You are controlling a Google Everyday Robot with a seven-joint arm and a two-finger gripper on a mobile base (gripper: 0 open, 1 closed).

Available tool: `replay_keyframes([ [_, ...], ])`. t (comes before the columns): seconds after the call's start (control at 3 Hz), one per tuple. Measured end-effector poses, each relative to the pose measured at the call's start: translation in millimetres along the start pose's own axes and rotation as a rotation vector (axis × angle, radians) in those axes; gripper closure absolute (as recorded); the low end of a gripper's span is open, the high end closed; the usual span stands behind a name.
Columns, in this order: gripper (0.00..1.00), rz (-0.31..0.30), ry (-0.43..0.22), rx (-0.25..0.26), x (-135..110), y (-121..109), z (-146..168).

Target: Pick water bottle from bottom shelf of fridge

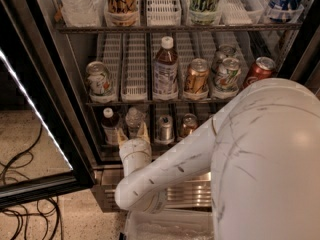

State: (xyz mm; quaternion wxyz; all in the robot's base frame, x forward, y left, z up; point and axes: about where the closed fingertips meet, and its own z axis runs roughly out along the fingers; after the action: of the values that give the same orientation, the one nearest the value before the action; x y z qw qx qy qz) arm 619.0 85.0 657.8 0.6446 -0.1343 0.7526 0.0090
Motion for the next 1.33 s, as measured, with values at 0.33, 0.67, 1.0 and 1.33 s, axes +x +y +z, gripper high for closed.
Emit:
replay_keyframes([
  [0.33,0.3,-0.001,0.0,0.009,1,-1,1],
  [0.67,0.33,-0.004,0.004,0.016,2,-3,2],
  [1.0,0.34,-0.009,0.014,0.032,5,-9,7],
  [1.33,0.34,-0.011,0.023,0.049,9,-15,13],
])
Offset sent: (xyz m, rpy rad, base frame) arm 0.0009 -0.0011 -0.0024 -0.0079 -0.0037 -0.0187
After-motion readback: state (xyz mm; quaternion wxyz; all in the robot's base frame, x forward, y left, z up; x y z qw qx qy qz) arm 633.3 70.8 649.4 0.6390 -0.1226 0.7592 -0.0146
